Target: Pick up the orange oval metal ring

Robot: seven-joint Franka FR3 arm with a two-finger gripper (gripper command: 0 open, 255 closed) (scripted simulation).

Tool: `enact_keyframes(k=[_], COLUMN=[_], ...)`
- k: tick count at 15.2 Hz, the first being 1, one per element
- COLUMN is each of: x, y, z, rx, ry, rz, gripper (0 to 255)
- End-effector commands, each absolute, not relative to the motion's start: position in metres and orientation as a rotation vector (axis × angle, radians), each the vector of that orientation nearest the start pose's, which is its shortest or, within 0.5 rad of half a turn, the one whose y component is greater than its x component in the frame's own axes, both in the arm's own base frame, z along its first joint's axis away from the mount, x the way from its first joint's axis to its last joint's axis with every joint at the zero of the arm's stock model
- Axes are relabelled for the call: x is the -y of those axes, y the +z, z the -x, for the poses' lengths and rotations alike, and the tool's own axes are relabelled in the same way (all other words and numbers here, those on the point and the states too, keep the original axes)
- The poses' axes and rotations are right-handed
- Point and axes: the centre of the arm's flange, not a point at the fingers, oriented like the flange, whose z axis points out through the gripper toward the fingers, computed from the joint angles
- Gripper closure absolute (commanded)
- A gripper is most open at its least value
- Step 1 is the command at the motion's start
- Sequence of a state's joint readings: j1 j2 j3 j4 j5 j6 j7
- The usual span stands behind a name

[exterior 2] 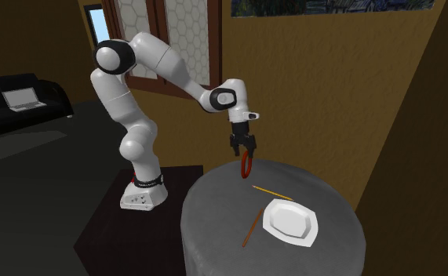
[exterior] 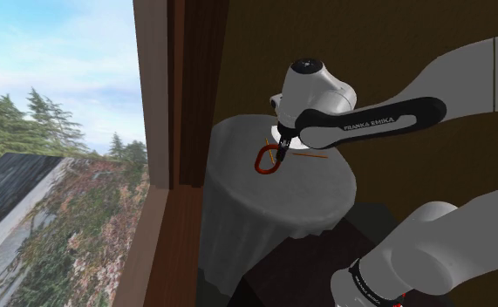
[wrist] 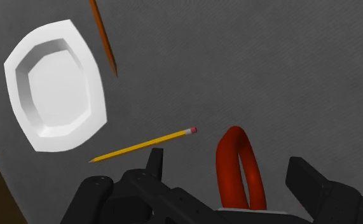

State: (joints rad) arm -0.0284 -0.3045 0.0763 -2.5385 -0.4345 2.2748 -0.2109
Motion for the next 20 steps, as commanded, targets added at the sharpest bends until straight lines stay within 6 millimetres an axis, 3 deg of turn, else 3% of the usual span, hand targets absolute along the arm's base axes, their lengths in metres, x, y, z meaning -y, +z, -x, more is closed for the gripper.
enact_keyframes(k=[1,4,5,14,20], x=[-0.011,-0.011,-0.011,-0.011,-0.011], y=[0.375,0.372,0.372,0.372,0.403], z=[-0.431,-0.431,-0.431,-0.431,-0.431], rx=[0.924,0.924,0.924,0.924,0.924], ry=[-0.012,-0.012,-0.012,-0.012,-0.012], rz=[3.378,3.378,3.378,3.378,3.378], gripper=[0,0,255,255,255])
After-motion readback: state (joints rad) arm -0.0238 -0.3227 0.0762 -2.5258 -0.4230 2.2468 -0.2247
